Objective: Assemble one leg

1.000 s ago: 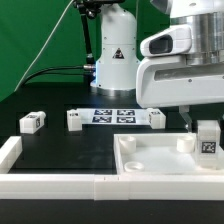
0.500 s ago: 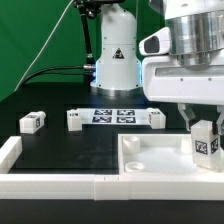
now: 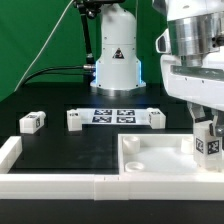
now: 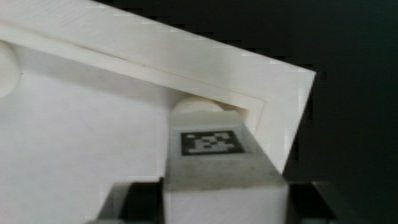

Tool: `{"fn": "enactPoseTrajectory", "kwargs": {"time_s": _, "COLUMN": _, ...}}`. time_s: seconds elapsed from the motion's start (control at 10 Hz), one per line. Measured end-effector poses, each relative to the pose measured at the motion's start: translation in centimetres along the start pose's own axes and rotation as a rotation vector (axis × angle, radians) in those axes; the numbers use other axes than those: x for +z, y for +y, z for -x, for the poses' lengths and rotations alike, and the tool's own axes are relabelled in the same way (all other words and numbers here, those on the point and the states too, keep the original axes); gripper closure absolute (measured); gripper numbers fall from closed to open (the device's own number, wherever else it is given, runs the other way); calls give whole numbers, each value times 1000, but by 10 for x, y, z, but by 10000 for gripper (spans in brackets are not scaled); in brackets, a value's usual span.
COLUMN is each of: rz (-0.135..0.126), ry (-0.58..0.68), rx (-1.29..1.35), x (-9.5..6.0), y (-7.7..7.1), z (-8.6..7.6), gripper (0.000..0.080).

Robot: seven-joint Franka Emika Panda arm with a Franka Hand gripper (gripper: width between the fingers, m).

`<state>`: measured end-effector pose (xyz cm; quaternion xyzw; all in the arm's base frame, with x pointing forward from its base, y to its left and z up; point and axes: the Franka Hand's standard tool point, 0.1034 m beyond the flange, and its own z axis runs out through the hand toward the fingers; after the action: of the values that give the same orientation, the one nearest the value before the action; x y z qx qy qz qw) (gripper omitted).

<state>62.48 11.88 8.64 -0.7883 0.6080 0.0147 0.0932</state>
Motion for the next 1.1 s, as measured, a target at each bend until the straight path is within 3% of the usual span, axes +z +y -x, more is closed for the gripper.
{"fn": "enactPoseTrajectory", "kwargs": {"time_s": 0.2, "rz": 1, "ry": 0, "rx": -92, "x": 0, "y": 0, "z": 1, "gripper": 261}}
{"fn": "enactPoseTrajectory", "kwargs": {"time_s": 0.3, "rz": 4, "ry": -1, "rx": -140, "x": 1, "y": 1, "z": 2, "gripper": 261}}
{"fn": "enactPoseTrajectory", "kwargs": {"time_s": 0.4, "rz": 7, "ry": -3, "rx": -264, "x": 1, "y": 1, "z": 3, "gripper": 171}}
{"fn": "enactPoseTrajectory", "kwargs": {"time_s": 0.7, "rz": 12, "ry": -4, "rx": -674, "x": 2, "y": 1, "z": 4, "gripper": 151}}
{"fn": "enactPoseTrajectory", "kwargs": {"time_s": 1.0, "rz": 93, "ry": -4, "rx": -1191, "x": 4, "y": 0, "z": 3, "gripper": 150}}
{"fn": "enactPoseTrajectory", "kwargs": {"time_s": 1.1, "rz": 109, "ry": 4, "rx": -1322, "x": 4, "y": 0, "z": 1, "gripper": 150}}
